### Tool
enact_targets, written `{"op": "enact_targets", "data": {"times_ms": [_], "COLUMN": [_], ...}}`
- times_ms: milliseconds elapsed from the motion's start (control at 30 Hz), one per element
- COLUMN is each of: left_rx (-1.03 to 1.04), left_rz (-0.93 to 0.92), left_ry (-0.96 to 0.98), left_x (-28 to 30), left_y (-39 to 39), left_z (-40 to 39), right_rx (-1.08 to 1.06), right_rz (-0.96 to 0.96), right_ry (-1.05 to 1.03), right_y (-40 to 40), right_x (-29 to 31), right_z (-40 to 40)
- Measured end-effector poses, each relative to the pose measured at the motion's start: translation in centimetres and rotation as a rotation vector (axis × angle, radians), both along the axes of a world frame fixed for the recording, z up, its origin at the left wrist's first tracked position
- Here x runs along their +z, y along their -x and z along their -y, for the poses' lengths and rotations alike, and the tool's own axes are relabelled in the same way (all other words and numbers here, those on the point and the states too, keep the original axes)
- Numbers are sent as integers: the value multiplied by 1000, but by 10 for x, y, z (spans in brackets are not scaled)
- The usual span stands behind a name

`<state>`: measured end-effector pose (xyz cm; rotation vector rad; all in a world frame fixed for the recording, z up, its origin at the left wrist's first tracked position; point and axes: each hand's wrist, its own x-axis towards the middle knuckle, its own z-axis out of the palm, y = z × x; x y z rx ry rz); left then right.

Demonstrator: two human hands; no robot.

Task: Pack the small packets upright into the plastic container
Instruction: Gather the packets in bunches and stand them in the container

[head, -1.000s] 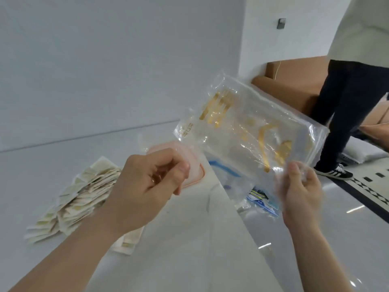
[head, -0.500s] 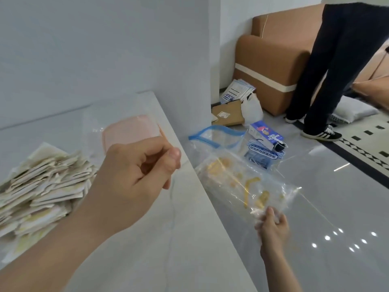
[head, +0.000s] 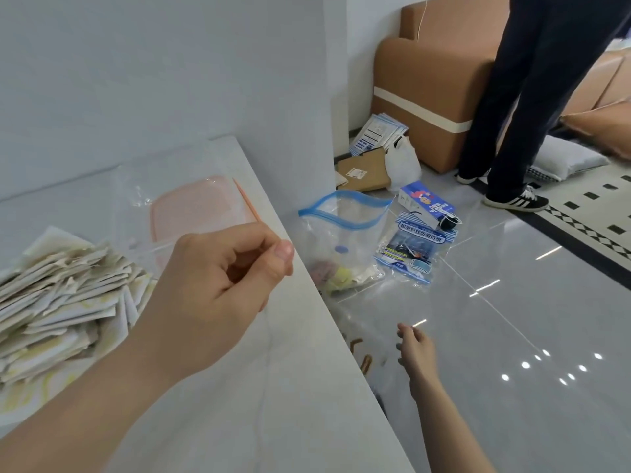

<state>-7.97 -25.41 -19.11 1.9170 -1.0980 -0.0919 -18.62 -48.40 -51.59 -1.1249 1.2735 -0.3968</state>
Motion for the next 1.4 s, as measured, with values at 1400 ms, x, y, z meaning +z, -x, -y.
{"op": "enact_targets", "data": {"times_ms": [1400], "left_rx": [483], "left_rz": [496], "left_ry": [-343], "left_x": [-42], "left_y": [-90], "left_z": [-223], "right_rx": [738], "right_rz": [-78], "right_ry": [1591], "right_y": [-141], "right_x": [316], "right_z": [-275]}}
